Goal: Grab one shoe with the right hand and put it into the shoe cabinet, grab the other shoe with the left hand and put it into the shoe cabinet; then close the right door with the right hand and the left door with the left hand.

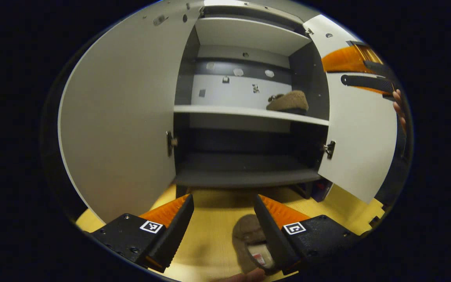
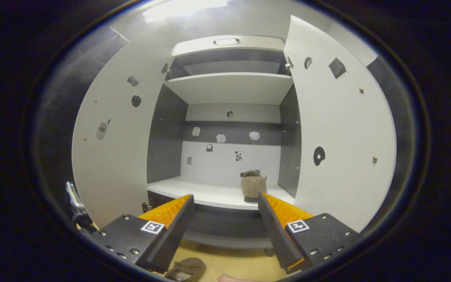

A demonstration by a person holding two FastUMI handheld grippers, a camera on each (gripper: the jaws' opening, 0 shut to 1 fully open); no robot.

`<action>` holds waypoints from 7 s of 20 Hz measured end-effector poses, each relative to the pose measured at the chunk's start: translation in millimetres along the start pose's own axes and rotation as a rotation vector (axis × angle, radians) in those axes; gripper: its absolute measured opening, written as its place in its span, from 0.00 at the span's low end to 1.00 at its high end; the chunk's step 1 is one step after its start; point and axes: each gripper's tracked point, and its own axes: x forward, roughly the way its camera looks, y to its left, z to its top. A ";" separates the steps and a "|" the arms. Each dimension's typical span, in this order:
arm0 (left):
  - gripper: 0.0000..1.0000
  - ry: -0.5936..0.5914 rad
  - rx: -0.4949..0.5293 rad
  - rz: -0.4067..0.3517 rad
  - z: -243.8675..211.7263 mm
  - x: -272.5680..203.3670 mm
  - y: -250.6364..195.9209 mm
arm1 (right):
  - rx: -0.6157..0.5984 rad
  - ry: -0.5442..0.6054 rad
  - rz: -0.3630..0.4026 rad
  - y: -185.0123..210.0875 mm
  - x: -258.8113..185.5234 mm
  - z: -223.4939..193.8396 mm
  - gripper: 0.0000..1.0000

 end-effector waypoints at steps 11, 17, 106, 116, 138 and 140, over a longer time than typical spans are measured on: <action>0.94 0.312 0.066 -0.027 -112.4 24.4 -9.2 | -0.014 0.008 -0.107 -41.3 -25.2 -20.7 0.98; 0.61 0.429 0.013 -0.112 -140.4 25.1 -22.5 | 0.047 -0.017 -0.133 -58.8 -45.2 -20.0 0.98; 0.95 -0.279 0.002 -0.206 283.4 -66.4 -38.4 | 0.042 -0.008 -0.139 -114.8 -173.4 52.9 0.98; 0.95 -0.336 0.025 -0.234 218.1 -139.0 -40.1 | 0.069 -0.030 -0.198 -276.5 -174.7 91.5 0.98; 0.96 -0.381 -0.007 -0.329 180.1 -194.3 -60.7 | 0.052 0.110 -0.055 -347.1 -57.7 80.4 1.00; 0.95 -0.368 0.000 -0.318 176.2 -191.1 -57.7 | 0.063 0.111 -0.041 -327.8 -45.3 82.0 1.00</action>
